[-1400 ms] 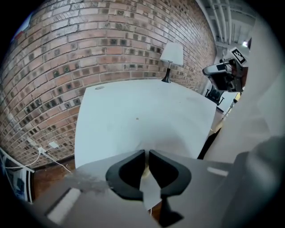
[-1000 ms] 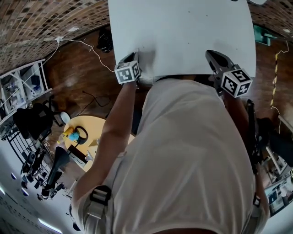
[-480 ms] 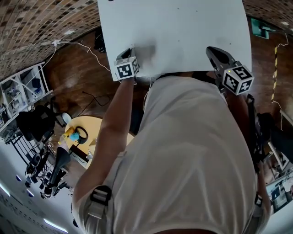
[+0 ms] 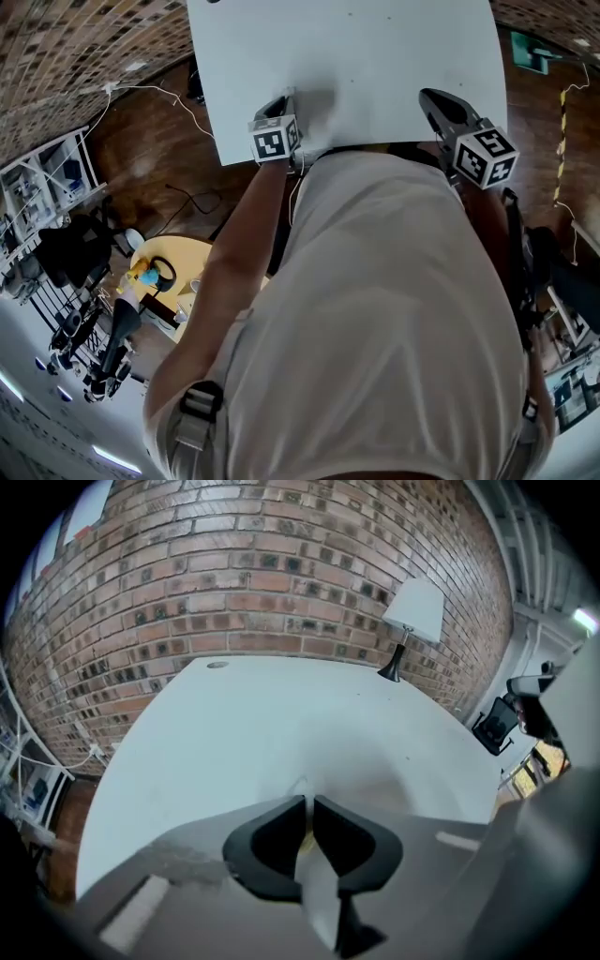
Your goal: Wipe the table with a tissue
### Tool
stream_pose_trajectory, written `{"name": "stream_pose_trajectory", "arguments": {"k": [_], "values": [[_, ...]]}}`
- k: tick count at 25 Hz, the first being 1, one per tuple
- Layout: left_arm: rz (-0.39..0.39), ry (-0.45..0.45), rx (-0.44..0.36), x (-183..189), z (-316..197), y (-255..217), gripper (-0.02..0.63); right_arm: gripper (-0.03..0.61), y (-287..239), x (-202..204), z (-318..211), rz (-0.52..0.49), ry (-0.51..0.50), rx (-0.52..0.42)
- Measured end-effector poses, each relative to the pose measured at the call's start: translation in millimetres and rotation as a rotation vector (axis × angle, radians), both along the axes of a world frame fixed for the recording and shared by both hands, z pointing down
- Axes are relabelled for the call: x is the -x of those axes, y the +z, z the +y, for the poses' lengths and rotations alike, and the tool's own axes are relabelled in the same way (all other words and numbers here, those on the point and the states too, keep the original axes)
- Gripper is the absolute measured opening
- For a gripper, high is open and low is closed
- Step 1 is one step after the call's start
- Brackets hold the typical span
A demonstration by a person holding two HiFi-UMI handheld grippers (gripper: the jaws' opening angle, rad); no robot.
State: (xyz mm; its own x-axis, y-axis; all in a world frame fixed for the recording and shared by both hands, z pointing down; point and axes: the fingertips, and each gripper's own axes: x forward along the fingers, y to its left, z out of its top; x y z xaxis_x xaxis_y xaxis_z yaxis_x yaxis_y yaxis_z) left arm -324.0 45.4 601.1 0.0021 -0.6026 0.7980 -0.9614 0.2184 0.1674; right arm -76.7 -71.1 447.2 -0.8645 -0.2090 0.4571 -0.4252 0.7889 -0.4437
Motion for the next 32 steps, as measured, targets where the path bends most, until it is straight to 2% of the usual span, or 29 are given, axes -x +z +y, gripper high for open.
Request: {"name": "stream_pose_trajectory", "arguments": {"k": [5,11,16,19,24,32], "values": [[0.077,-0.045,0.002,-19,-8,-5,0.034,0.008,-1,-9,-5,-0.012,0.003,0.003],[0.130,0.071,-0.017,-67,-38,-11,0.034,0.008,-4,-27,-15,-0.018,0.023,0.002],[0.059,0.139,-0.027,-90,-66,-9,0.034,0.008,-5,-35,-11,0.002,-0.026,-0.039],[0.047,0.148,-0.023,-99,-78,-9,0.034,0.008,-5,-42,-9,0.004,-0.036,-0.042],[-0.015,0.145,-0.007,-104,-80,-5,0.034,0.008,-5,-55,-16,-0.002,-0.022,-0.041],[-0.011,0.204,0.003,-131,-83,0,0.034,0.008,-2,-65,-22,-0.011,-0.026,-0.029]]}}
